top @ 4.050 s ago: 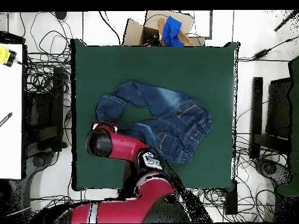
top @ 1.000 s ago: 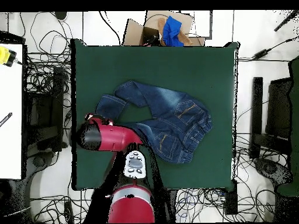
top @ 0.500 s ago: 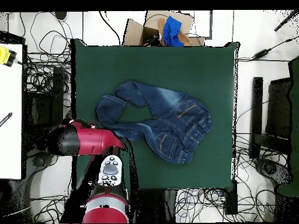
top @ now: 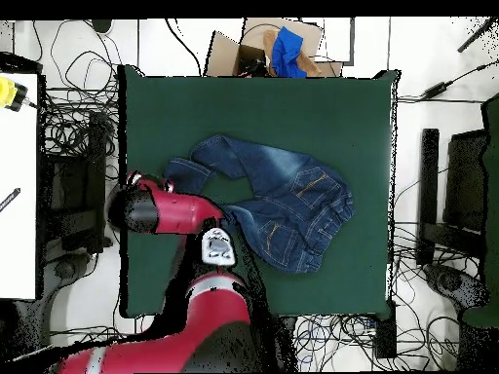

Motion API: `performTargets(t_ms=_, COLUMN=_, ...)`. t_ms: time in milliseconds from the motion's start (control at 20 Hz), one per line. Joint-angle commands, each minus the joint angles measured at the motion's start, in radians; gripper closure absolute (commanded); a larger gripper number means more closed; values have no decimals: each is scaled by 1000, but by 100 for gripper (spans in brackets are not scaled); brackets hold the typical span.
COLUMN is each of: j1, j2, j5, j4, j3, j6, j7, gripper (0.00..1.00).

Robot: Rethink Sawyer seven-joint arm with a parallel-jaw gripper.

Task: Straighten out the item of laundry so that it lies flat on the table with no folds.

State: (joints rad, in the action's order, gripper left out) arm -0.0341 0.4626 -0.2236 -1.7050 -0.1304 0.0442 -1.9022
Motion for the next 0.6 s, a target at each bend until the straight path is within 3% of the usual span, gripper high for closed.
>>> performTargets(t_ms=50, j1=151, j2=-191, j5=149, j4=79, j3=-169, j6=-129, j7=-47, gripper=0)
performTargets(t_ms=600, j1=141, j2=-125, j5=162, j4=35, j3=-142, j6=-90, j7=-114, gripper=0)
